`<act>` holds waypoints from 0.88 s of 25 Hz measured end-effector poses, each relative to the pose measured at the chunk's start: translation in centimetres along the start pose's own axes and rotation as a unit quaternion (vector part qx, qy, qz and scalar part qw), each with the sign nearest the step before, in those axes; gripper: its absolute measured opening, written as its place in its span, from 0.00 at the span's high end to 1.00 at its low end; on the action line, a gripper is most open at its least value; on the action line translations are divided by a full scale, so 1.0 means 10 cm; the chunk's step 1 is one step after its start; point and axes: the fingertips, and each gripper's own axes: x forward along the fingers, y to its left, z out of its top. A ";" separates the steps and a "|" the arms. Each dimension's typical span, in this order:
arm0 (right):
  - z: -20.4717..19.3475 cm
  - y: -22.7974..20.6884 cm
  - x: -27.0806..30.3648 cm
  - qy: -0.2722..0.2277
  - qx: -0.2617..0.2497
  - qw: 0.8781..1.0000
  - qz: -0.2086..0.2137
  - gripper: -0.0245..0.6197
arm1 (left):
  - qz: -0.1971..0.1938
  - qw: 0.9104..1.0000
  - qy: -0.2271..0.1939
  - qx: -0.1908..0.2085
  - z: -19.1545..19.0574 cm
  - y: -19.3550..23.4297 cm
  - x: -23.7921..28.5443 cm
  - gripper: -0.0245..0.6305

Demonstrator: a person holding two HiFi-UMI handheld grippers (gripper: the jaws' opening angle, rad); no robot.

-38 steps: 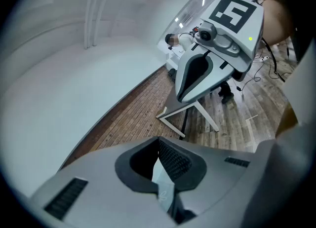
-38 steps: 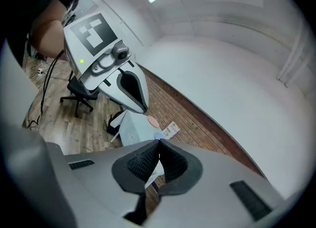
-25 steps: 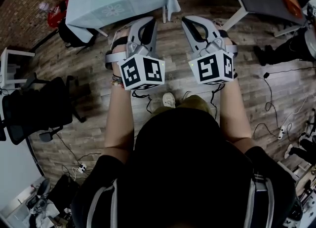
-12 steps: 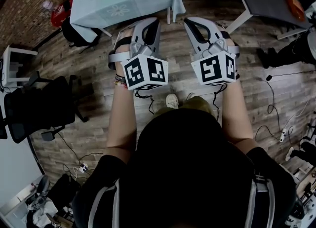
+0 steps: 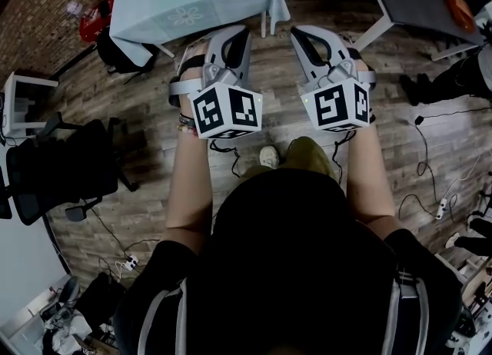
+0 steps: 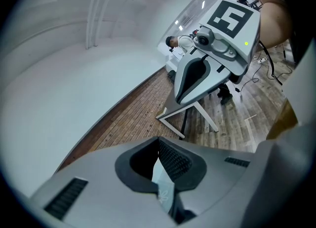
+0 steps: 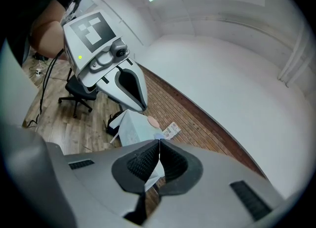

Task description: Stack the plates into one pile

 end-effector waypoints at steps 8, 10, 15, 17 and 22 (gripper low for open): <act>-0.01 -0.13 0.03 -0.001 -0.014 1.000 -0.008 0.91 | 0.007 1.000 -0.012 0.008 0.07 0.08 0.10 0.93; -0.04 -0.19 0.07 -0.003 -0.015 1.000 -0.010 0.91 | 0.009 1.000 -0.013 0.010 0.09 0.11 0.18 0.93; -0.18 -0.37 0.33 -0.008 -0.016 1.000 -0.015 0.91 | 0.015 1.000 -0.015 0.017 0.04 0.25 0.49 0.93; -0.25 -0.43 0.48 -0.011 -0.014 1.000 -0.016 0.91 | 0.018 1.000 -0.015 0.020 0.00 0.32 0.64 0.93; -0.48 -0.74 0.93 -0.023 -0.010 1.000 -0.018 0.91 | 0.024 0.999 -0.012 0.027 -0.05 0.51 1.16 0.93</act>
